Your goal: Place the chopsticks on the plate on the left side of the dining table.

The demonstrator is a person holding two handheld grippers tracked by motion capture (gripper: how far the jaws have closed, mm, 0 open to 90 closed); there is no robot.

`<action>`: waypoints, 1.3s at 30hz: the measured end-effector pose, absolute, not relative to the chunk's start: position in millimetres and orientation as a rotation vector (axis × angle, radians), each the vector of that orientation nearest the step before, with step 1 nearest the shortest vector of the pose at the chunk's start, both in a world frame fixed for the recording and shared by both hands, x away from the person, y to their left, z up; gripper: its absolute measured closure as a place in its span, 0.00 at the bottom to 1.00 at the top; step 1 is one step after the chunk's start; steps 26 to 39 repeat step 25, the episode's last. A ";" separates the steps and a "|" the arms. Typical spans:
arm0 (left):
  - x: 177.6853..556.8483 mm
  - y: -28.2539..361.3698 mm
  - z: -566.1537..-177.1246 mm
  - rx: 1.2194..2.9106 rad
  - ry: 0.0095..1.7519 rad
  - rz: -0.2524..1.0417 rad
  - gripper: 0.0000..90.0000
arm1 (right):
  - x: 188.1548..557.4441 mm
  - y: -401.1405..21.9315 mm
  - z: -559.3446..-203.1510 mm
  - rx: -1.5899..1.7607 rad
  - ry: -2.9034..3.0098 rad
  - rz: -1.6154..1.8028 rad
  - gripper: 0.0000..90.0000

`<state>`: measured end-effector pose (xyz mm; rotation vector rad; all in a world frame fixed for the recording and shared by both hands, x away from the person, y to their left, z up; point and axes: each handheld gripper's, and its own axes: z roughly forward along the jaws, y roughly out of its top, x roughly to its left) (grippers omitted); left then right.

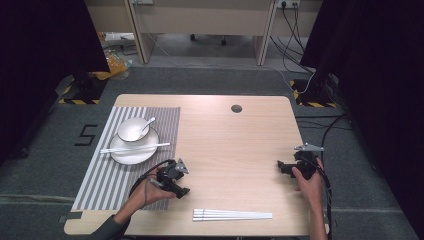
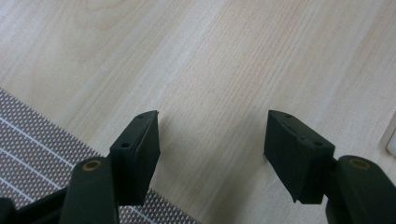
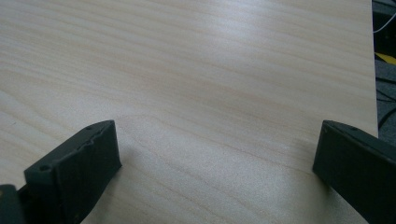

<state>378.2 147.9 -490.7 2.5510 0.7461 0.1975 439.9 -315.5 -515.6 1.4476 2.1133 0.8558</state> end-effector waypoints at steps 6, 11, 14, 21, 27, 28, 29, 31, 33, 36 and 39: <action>371.6 155.0 -493.2 2.514 0.771 0.203 0.38 | 439.9 -315.6 -515.6 1.446 2.114 0.856 0.01; 366.2 161.3 -495.9 2.477 0.785 0.198 0.36 | 439.9 -315.5 -515.6 1.448 2.113 0.856 0.01; 362.4 163.5 -497.3 2.456 0.791 0.206 0.35 | 439.8 -315.5 -515.7 1.446 2.113 0.856 0.01; 356.7 166.7 -500.0 2.419 0.798 0.224 0.34 | 439.8 -315.5 -515.7 1.446 2.114 0.856 0.01; 353.2 168.5 -501.7 2.395 0.801 0.233 0.33 | 439.8 -315.5 -515.6 1.445 2.115 0.856 0.01; 353.2 168.5 -501.7 2.395 0.801 0.233 0.33 | 439.8 -315.5 -515.6 1.445 2.115 0.856 0.01; 353.2 168.5 -501.7 2.395 0.801 0.233 0.33 | 439.8 -315.5 -515.6 1.445 2.115 0.856 0.01; 353.2 168.5 -501.7 2.395 0.801 0.233 0.33 | 439.8 -315.5 -515.6 1.445 2.115 0.856 0.01; 353.2 168.5 -501.7 2.395 0.801 0.233 0.33 | 439.8 -315.5 -515.6 1.445 2.115 0.856 0.01; 353.2 168.5 -501.7 2.395 0.801 0.233 0.33 | 439.8 -315.5 -515.6 1.445 2.115 0.856 0.01; 353.2 168.5 -501.7 2.395 0.801 0.233 0.33 | 439.8 -315.5 -515.6 1.445 2.115 0.856 0.01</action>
